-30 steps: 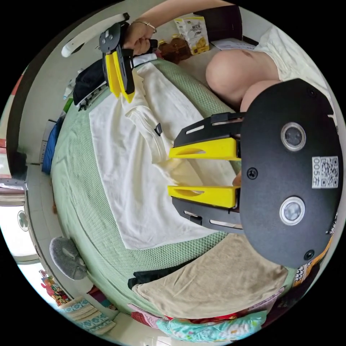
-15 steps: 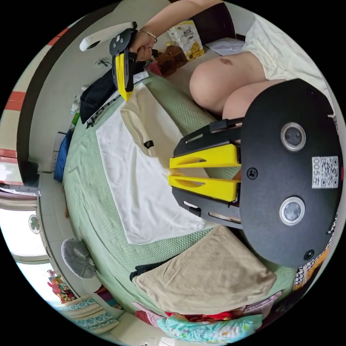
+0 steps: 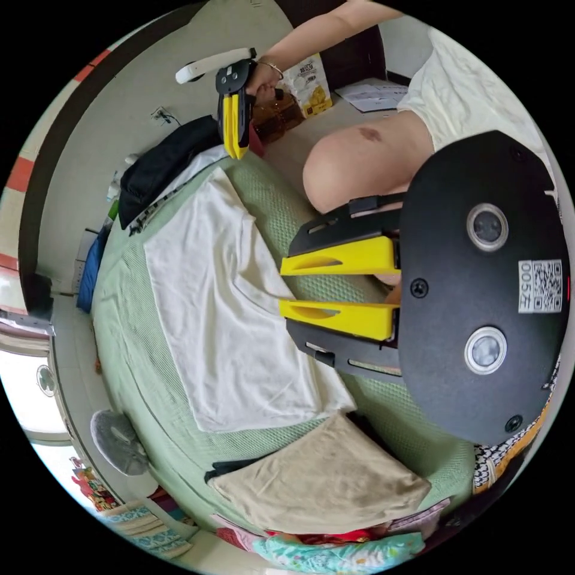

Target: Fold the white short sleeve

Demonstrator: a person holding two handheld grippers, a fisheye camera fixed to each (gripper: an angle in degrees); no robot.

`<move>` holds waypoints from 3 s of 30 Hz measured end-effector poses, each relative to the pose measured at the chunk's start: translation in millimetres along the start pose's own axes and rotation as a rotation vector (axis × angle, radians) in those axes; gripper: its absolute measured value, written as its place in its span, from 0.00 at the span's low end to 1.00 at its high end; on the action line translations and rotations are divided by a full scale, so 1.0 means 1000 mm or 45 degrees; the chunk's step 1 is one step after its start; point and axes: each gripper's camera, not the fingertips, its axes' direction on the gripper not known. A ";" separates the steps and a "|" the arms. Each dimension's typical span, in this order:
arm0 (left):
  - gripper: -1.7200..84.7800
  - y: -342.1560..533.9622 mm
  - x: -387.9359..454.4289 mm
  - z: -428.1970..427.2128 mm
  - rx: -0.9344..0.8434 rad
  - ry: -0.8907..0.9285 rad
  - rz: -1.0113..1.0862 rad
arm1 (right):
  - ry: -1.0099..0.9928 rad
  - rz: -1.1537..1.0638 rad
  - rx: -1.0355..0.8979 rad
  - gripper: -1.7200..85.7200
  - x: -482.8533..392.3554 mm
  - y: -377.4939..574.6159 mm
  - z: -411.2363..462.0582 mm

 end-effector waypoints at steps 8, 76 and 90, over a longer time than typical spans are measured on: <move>0.18 -0.097 0.121 0.046 -0.017 0.162 0.271 | -0.003 0.141 0.023 0.06 0.049 0.044 -0.021; 0.08 -0.022 -0.032 -0.061 0.398 0.502 -0.056 | -0.005 0.351 0.058 0.03 0.036 -0.291 -0.073; 0.11 0.058 -0.185 -0.007 0.149 0.230 -0.557 | 0.044 0.132 -0.059 0.09 -0.091 -0.369 0.027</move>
